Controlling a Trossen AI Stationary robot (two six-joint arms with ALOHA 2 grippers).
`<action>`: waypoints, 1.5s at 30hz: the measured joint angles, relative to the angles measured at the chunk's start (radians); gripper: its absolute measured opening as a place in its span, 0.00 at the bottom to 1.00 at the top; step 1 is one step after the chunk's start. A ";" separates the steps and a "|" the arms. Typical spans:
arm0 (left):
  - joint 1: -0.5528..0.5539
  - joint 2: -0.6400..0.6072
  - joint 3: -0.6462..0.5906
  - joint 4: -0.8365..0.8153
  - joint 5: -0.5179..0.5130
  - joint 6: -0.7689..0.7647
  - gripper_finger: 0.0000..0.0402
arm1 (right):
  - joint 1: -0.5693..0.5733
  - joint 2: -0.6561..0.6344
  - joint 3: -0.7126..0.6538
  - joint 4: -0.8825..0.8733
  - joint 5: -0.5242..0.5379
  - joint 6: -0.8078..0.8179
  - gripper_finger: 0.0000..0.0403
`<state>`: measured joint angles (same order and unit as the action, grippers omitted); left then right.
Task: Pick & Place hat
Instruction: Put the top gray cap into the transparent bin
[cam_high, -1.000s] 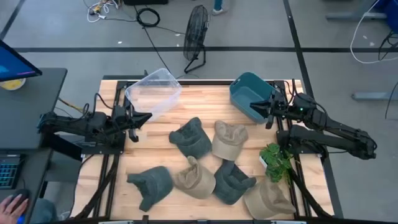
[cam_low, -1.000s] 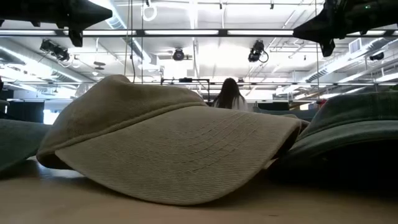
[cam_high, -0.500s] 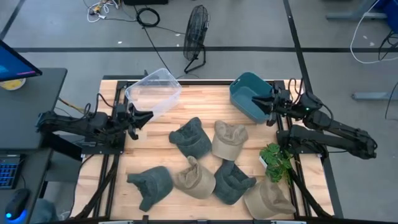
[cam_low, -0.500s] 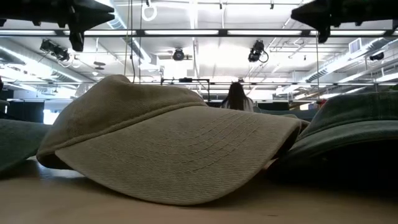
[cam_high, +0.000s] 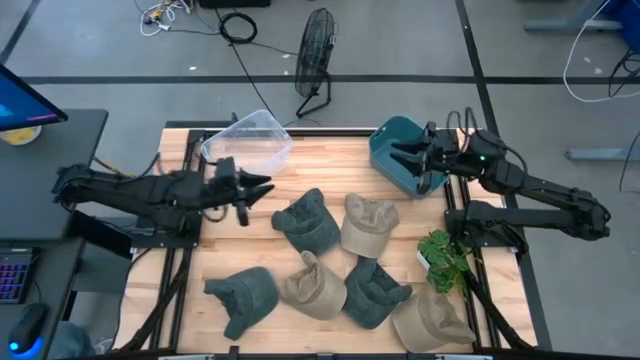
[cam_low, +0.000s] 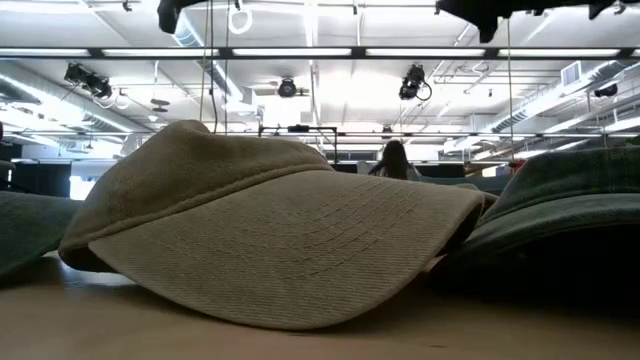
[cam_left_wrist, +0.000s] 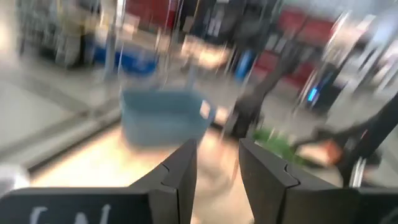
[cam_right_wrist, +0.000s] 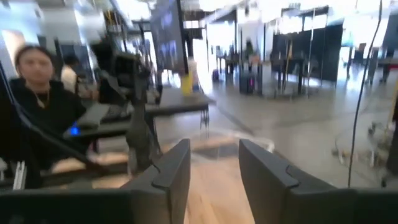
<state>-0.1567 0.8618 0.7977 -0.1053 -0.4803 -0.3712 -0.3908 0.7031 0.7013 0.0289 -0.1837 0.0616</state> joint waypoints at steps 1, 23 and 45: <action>0.004 0.036 0.046 -0.084 0.008 -0.048 0.31 | 0.000 0.012 0.019 -0.041 0.000 0.000 0.35; 0.088 0.730 0.296 -0.305 0.190 -0.382 0.53 | 0.000 0.102 0.068 -0.229 -0.056 -0.073 0.35; 0.103 0.924 0.296 -0.247 0.311 -0.464 0.18 | 0.028 0.102 0.068 -0.353 -0.068 -0.081 0.35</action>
<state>-0.0532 1.7863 1.0941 -0.3522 -0.1689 -0.8352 -0.3626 0.8051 0.7696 -0.3241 -0.2522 -0.0190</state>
